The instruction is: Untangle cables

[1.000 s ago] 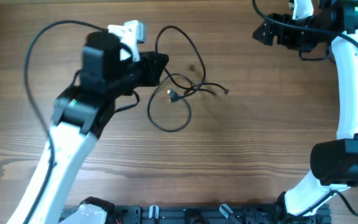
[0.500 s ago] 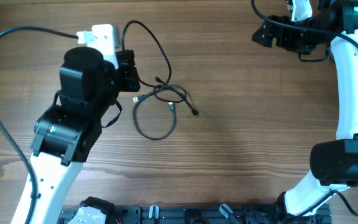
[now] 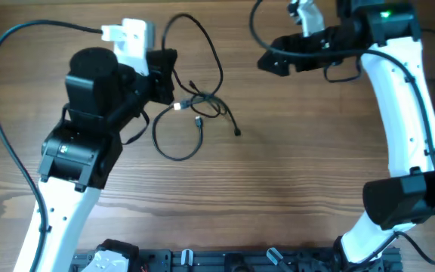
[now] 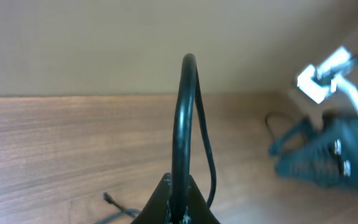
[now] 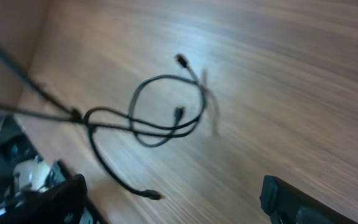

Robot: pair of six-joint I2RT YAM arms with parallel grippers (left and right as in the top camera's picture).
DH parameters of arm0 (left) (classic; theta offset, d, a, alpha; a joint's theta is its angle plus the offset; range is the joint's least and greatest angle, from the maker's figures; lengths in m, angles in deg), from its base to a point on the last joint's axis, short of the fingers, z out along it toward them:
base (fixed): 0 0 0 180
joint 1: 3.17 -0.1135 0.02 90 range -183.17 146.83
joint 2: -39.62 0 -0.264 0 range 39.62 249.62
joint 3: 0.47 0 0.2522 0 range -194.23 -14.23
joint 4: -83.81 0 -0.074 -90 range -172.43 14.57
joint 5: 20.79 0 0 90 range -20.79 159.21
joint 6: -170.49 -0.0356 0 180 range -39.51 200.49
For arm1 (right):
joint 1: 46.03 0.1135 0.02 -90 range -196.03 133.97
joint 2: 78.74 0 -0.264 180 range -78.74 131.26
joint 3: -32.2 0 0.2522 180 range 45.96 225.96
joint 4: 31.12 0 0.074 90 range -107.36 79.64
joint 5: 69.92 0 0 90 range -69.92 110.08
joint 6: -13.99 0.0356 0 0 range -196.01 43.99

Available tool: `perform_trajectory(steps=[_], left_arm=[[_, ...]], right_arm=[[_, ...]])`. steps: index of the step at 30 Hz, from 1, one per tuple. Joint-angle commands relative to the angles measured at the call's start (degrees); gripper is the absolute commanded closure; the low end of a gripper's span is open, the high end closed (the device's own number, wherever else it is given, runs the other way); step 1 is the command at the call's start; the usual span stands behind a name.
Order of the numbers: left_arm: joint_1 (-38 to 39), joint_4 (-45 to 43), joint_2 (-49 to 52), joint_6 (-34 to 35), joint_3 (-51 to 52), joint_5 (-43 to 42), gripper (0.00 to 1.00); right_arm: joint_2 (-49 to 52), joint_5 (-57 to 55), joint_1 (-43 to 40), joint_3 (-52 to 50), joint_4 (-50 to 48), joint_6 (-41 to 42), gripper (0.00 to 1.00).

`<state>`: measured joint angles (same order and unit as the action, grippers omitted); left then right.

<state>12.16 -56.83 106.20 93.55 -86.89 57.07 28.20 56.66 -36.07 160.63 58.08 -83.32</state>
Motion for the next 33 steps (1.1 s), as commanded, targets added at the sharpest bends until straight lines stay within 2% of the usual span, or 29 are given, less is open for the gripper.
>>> perform_trajectory(steps=[1,10,15,16,21,22,25,28,31,32,33], left_arm=[[-2.4,-3.1,0.0,13.4,-0.7,-1.3,0.96],[-3.3,-5.3,-0.4,25.0,-0.7,-2.2,0.96],[-3.3,-7.1,-1.8,25.2,-0.7,-3.7,0.96],[-3.3,-7.9,-2.4,25.2,-0.7,-3.7,0.96],[-4.1,-8.7,-3.5,25.4,-0.7,-3.5,0.96],[-4.6,-8.7,-3.5,26.4,-0.7,-3.5,0.96],[-6.2,-8.7,-3.5,31.0,-0.7,-4.2,0.96],[-7.5,-9.1,-3.5,32.7,-0.7,-5.9,0.96],[-8.3,-9.5,-3.6,32.7,-0.7,-6.5,0.96],[-8.6,-10.1,-3.8,32.7,-0.7,-6.5,0.96],[-8.9,-10.9,-4.0,32.7,-0.7,-6.5,0.96]], right_arm=[[-0.8,2.1,2.9,-0.4,0.2,-2.3,0.09],[-0.1,-0.2,10.2,-0.5,-1.0,-10.8,0.08],[1.2,-2.6,12.5,-0.8,-1.7,-10.7,0.09],[1.9,-2.6,13.1,-0.8,-1.7,-10.7,0.12],[3.5,-2.4,13.4,-0.8,-1.2,-10.7,0.34],[3.7,-2.4,13.4,-0.8,-1.2,-10.6,0.4],[4.2,-2.4,13.3,-0.8,-1.5,-10.7,0.48],[4.3,-3.4,13.3,-0.8,-2.8,-9.9,0.69],[4.3,-9.9,13.3,-0.8,-5.7,-1.8,0.91],[4.3,-13.6,13.3,-0.8,-6.5,2.5,0.96],[4.3,-16.0,13.3,-0.8,-6.9,5.2,0.96]])
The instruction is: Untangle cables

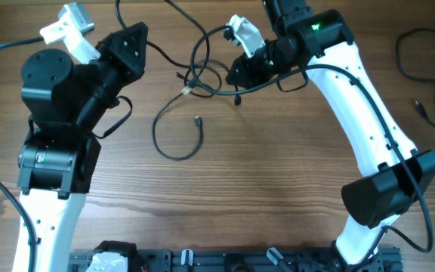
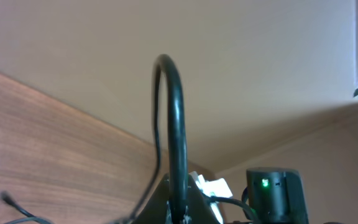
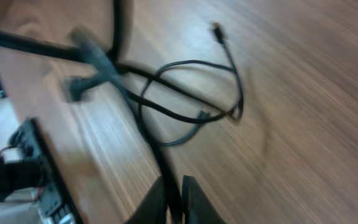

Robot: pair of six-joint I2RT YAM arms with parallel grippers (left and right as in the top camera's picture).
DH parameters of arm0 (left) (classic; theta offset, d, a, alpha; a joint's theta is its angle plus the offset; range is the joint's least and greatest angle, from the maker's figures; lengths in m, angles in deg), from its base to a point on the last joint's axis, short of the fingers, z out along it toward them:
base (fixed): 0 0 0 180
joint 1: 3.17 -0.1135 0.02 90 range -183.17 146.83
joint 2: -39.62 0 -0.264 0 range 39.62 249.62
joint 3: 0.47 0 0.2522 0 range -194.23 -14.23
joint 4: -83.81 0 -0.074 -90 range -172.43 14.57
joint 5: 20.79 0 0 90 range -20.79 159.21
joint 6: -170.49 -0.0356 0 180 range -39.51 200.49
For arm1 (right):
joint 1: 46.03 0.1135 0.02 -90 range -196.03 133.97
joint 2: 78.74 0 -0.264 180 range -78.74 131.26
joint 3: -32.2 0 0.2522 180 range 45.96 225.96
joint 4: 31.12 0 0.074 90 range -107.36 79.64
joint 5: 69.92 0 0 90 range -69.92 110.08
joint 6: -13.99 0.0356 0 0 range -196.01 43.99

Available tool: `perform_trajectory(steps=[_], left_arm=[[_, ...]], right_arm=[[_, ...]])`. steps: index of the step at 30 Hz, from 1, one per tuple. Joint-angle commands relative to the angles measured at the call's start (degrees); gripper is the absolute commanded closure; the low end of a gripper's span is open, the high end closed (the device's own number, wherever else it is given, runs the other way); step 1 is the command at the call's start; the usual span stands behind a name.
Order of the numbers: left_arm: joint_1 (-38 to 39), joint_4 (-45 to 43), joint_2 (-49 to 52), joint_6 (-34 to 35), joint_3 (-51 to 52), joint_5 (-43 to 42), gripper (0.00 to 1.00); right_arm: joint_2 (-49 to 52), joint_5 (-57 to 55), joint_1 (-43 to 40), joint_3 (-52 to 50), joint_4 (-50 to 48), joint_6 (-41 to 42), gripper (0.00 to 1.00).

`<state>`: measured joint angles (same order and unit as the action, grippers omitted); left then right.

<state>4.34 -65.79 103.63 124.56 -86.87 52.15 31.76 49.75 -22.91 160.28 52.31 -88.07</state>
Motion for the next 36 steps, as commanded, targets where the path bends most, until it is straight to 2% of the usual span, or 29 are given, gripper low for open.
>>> perform_trajectory(steps=[1,4,7,12,16,25,28,32,34,36], left_arm=[[-1.5,-2.7,-1.7,1.7,-0.7,-1.6,0.96],[-2.8,-5.2,-2.9,1.9,-0.7,-1.6,0.96],[-5.8,-7.5,-4.9,3.8,-0.7,-1.6,0.96],[-11.7,-7.4,-7.2,6.2,-0.7,-1.6,0.96],[-15.0,-6.9,-8.2,7.4,-0.7,-5.2,0.96],[-15.6,-4.4,-7.0,7.4,-0.7,-7.7,0.96],[-15.6,-4.4,-7.0,7.4,-0.7,-9.4,0.96],[-15.6,-4.0,-6.7,7.4,-0.7,-13.8,0.96],[-15.6,-3.9,-5.8,7.4,-0.7,-18.9,0.96],[-15.6,-3.2,-4.7,7.4,-0.7,-22.9,0.96]], right_arm=[[0.8,-10.7,0.2,-0.4,-1.2,11.9,0.96],[0.8,-12.3,0.2,-0.5,-1.0,12.9,0.96],[1.7,-17.5,0.2,-0.5,-0.1,17.4,0.96],[4.7,-19.3,-0.5,-0.5,0.6,20.0,0.96],[7.4,-19.3,-1.5,-0.5,0.0,21.2,0.96],[10.7,-19.0,-4.4,-0.5,-5.9,21.3,0.96],[11.9,-15.9,-5.4,-0.5,-9.1,21.1,0.96],[13.8,-6.1,-5.3,-0.5,-15.8,19.2,0.96],[15.0,4.3,-4.1,-0.5,-20.3,16.7,0.96],[15.3,6.4,-2.7,-0.5,-22.4,16.7,0.96]])
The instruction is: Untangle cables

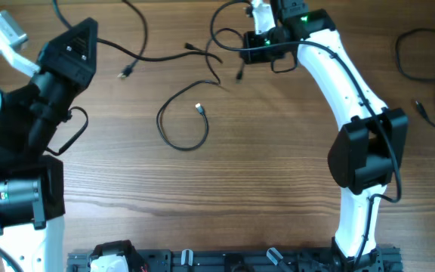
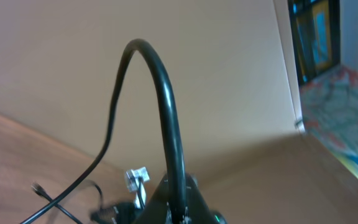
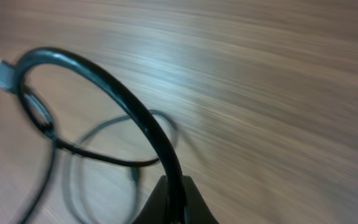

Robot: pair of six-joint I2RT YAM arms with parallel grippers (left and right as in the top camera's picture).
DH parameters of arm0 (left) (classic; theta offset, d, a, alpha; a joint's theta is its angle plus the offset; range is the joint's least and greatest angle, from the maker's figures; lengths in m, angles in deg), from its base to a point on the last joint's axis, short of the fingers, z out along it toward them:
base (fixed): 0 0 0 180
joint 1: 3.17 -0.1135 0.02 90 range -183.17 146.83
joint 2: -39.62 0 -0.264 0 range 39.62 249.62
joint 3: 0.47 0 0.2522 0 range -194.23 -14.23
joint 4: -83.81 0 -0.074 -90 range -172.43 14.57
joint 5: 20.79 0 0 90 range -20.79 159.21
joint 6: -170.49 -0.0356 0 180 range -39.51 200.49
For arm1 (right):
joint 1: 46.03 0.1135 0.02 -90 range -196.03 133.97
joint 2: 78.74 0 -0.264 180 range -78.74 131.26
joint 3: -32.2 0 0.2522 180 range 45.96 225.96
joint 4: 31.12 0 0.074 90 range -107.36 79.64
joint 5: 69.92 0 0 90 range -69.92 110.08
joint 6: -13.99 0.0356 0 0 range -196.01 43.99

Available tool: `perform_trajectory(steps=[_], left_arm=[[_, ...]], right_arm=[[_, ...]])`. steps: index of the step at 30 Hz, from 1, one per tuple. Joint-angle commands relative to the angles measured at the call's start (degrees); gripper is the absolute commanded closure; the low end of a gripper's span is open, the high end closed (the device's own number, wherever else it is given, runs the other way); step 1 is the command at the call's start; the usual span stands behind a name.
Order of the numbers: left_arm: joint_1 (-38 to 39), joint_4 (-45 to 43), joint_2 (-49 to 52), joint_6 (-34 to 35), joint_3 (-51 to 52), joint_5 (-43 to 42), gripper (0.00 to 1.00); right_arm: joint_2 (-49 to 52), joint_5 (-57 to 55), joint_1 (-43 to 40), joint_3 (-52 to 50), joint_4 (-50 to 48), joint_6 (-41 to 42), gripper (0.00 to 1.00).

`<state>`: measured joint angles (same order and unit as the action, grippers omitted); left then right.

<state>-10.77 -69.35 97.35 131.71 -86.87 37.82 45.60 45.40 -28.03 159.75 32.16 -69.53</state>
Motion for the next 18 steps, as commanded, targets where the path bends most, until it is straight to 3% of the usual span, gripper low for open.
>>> perform_trajectory(steps=[1,3,8,18], left_arm=[[-0.5,1.1,2.3,0.3,-0.7,-10.4,0.96],[-0.5,2.4,5.6,0.3,-0.7,-18.4,0.96],[-0.5,2.3,8.9,0.3,-0.7,-26.7,0.96],[-0.4,0.9,9.4,0.3,-0.7,-33.1,0.96]], right_arm=[[1.5,11.5,3.4,0.1,-3.0,-1.9,0.96],[1.5,13.8,5.7,0.1,-6.1,-1.7,0.96],[1.5,13.8,6.4,0.1,-10.1,1.8,0.96],[3.8,12.1,6.8,0.1,-15.2,9.3,0.96]])
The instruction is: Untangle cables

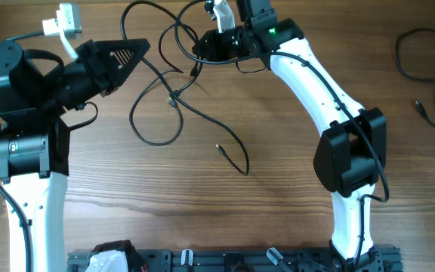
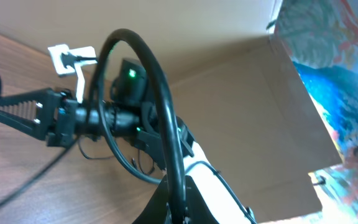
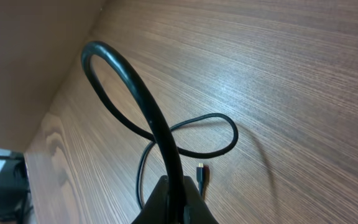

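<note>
Thin black cables (image 1: 174, 97) hang tangled between my two grippers, crossing at a small knot, with a loop (image 1: 151, 130) resting on the wood. A loose plug end (image 1: 220, 149) lies further right. My left gripper (image 1: 139, 48) points right and is shut on one black cable (image 2: 159, 87), which arches above its fingers (image 2: 178, 205). My right gripper (image 1: 200, 48) points left, shut on another black cable (image 3: 135, 93). Below it a loop (image 3: 216, 134) and a small plug (image 3: 201, 169) lie on the table. The left wrist view shows the right gripper (image 2: 17, 115) close by.
More black cables (image 1: 421, 53) lie at the table's far right edge, one with a plug end (image 1: 421, 108). The wooden table (image 1: 278, 211) stretches toward the front. A black rail (image 1: 225, 261) runs along the front edge between the arm bases.
Both grippers have come toward each other at the back of the table, still shut on their cables. The cables now hang slacker; the table loop sits further left and a plug end lies further right.
First my left gripper held a cable at the tangle while the right stood open at the back right. Then the right was shut on a cable beside the tangle and the left was further back-left. The grippers were then far apart, and now stand close together.
</note>
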Robot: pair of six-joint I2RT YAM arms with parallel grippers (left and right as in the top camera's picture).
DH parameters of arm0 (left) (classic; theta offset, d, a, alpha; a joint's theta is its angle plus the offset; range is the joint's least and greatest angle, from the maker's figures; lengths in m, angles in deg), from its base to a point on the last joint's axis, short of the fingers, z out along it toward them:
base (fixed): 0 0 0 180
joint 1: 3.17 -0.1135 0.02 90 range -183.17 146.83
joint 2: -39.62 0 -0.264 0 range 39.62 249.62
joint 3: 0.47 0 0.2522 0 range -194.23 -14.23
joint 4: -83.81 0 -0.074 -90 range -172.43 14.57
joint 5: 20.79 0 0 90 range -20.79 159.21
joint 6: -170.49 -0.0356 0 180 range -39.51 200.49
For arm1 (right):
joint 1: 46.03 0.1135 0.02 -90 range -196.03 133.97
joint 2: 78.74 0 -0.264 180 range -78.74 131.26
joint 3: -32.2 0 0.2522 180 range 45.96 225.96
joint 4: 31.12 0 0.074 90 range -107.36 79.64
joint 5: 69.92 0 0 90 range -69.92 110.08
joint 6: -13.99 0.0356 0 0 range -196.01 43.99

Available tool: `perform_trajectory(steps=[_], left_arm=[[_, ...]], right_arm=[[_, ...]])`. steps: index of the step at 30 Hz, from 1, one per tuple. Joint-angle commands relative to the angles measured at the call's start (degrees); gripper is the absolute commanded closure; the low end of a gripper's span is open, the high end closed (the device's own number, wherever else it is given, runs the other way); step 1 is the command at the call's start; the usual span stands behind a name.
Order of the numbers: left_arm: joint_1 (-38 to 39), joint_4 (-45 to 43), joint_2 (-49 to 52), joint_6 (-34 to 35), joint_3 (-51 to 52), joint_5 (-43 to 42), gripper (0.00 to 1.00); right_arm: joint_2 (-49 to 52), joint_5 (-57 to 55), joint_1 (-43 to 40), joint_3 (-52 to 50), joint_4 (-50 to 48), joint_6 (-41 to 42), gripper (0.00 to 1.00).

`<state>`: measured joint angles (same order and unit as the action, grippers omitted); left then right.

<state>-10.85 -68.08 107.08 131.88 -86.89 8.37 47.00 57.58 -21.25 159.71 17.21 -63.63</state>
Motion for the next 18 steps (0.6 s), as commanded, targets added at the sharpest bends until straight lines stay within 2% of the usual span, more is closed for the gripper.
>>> perform_trajectory(steps=[1,4,6,9,12,13,18], left_arm=[[-0.3,-0.4,-0.3,0.1,-0.7,-3.7,0.96],[-0.3,-0.4,-0.3,-0.8,-0.6,-3.7,0.96],[-0.3,-0.1,-0.3,-1.8,-0.7,-3.7,0.96],[-0.3,0.8,-0.2,-4.6,-0.6,-3.7,0.96],[-0.3,5.7,-0.2,-9.4,-0.6,-0.5,0.96],[-0.3,7.9,-0.2,-10.6,-0.6,1.1,0.96],[-0.3,13.7,-0.2,-12.2,-0.6,6.7,0.96]], right_arm=[[3.0,-2.9,0.1,0.1,0.7,4.8,0.96],[3.3,-16.0,-1.2,0.1,6.7,7.8,0.96],[3.3,-19.8,-2.4,0.1,9.6,7.8,0.96],[3.3,-21.2,-5.2,0.1,15.1,6.7,0.96],[3.2,-20.3,-8.2,0.2,21.4,2.4,0.96],[3.0,-19.0,-8.9,0.2,22.9,0.0,0.86],[-2.0,-14.5,-11.0,0.2,28.8,-8.5,0.56]])
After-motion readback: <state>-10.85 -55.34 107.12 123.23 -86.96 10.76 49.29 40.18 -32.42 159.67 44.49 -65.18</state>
